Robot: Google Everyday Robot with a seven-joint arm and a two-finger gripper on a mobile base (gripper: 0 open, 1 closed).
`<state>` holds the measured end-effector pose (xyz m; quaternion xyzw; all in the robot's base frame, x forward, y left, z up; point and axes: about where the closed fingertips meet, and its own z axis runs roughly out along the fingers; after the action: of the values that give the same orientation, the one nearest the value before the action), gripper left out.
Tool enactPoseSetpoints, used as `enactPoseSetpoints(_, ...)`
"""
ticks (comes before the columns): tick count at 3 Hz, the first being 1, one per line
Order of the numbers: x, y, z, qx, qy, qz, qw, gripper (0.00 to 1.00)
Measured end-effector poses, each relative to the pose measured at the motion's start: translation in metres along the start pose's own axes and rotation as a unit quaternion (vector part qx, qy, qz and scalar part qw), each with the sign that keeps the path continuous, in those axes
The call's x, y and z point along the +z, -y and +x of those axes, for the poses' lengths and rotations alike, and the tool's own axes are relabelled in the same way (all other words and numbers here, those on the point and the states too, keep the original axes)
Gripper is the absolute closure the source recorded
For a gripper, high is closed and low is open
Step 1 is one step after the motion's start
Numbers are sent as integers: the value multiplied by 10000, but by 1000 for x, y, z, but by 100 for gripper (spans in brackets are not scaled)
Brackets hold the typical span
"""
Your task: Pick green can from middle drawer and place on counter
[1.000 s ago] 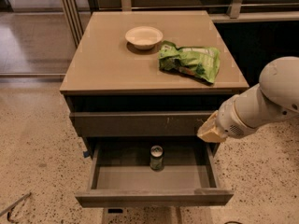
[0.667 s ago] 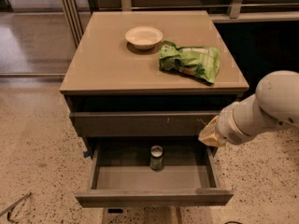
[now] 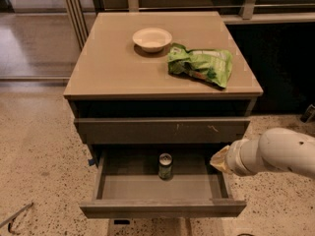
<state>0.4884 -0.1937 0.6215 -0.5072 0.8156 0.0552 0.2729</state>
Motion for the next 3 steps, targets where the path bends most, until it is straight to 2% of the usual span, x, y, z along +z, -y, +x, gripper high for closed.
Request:
enactPoseSetpoints(1, 51, 22, 27, 351, 391, 169, 9985, 100)
enactPoseSetpoints(2, 75, 10, 39, 483, 401, -35, 9980, 100)
enactPoseSetpoints(3, 75, 10, 39, 481, 402, -34, 9980, 100)
